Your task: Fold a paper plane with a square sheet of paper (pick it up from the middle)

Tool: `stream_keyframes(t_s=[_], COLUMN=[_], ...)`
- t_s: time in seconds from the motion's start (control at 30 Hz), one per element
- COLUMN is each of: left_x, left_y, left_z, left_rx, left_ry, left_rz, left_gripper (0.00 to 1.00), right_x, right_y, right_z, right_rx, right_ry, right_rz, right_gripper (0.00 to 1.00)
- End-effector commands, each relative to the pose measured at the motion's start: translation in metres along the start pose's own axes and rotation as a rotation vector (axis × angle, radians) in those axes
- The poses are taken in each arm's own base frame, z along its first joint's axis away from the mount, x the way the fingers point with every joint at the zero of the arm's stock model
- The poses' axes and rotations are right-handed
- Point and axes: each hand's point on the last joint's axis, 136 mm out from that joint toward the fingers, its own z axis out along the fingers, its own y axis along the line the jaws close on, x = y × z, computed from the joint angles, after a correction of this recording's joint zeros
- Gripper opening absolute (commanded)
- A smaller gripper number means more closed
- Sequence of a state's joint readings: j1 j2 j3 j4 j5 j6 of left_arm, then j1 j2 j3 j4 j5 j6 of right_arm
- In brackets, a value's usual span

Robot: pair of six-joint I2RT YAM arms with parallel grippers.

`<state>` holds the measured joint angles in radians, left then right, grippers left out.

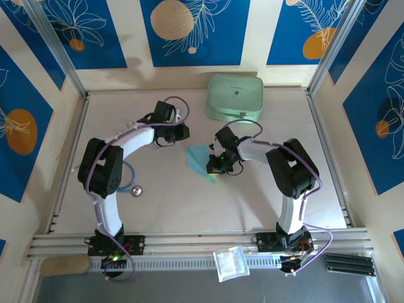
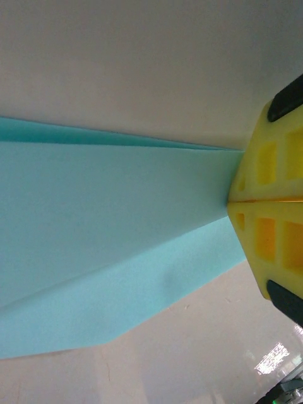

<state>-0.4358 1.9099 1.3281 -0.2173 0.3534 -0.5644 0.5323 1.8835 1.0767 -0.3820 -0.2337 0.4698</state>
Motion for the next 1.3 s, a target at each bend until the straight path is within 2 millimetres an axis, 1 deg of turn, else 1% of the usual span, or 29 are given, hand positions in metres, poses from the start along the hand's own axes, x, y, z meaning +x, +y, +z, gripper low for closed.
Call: stream_keyframes(t_s=[0.0, 0.07, 0.2, 0.37, 0.43, 0.53, 0.67, 0.77, 0.9, 1.07, 1.17, 1.27], left_x=[0.026, 0.037, 0.053, 0.062, 0.065, 0.073, 0.082, 0.086, 0.087, 0.090, 0.091, 0.091], left_y=[-0.016, -0.018, -0.008, 0.005, 0.012, 0.022, 0.034, 0.039, 0.041, 0.043, 0.043, 0.044], left_z=[0.019, 0.027, 0.042, 0.054, 0.057, 0.059, 0.061, 0.062, 0.063, 0.064, 0.065, 0.064], left_rx=[0.105, 0.123, 0.093, 0.040, 0.010, -0.030, -0.078, -0.098, -0.103, -0.108, -0.109, -0.115], left_ry=[0.048, 0.074, 0.119, 0.155, 0.163, 0.184, 0.208, 0.213, 0.213, 0.216, 0.218, 0.215], left_rz=[-0.082, -0.101, -0.133, -0.170, -0.179, -0.193, -0.201, -0.200, -0.201, -0.207, -0.211, -0.211], left_gripper=[0.14, 0.13, 0.11, 0.10, 0.10, 0.09, 0.08, 0.08, 0.08, 0.08, 0.08, 0.08], right_x=[0.042, 0.041, 0.039, 0.038, 0.034, 0.024, 0.001, -0.015, -0.026, -0.032, -0.035, -0.035], right_y=[-0.042, -0.041, -0.037, -0.032, -0.028, -0.012, 0.017, 0.029, 0.029, 0.031, 0.036, 0.037], right_z=[0.014, 0.013, 0.012, 0.011, 0.008, 0.000, -0.015, -0.021, -0.013, -0.003, 0.004, 0.011], right_rx=[0.127, 0.116, 0.083, 0.064, 0.049, -0.007, -0.118, -0.148, -0.091, -0.054, -0.054, -0.042], right_ry=[0.156, 0.154, 0.156, 0.155, 0.144, 0.107, 0.031, -0.019, -0.041, -0.048, -0.031, -0.014], right_rz=[0.087, 0.091, 0.088, 0.081, 0.075, 0.059, 0.051, 0.066, 0.109, 0.125, 0.122, 0.122], right_gripper=[0.08, 0.09, 0.09, 0.09, 0.09, 0.09, 0.09, 0.09, 0.06, 0.04, 0.03, 0.03])
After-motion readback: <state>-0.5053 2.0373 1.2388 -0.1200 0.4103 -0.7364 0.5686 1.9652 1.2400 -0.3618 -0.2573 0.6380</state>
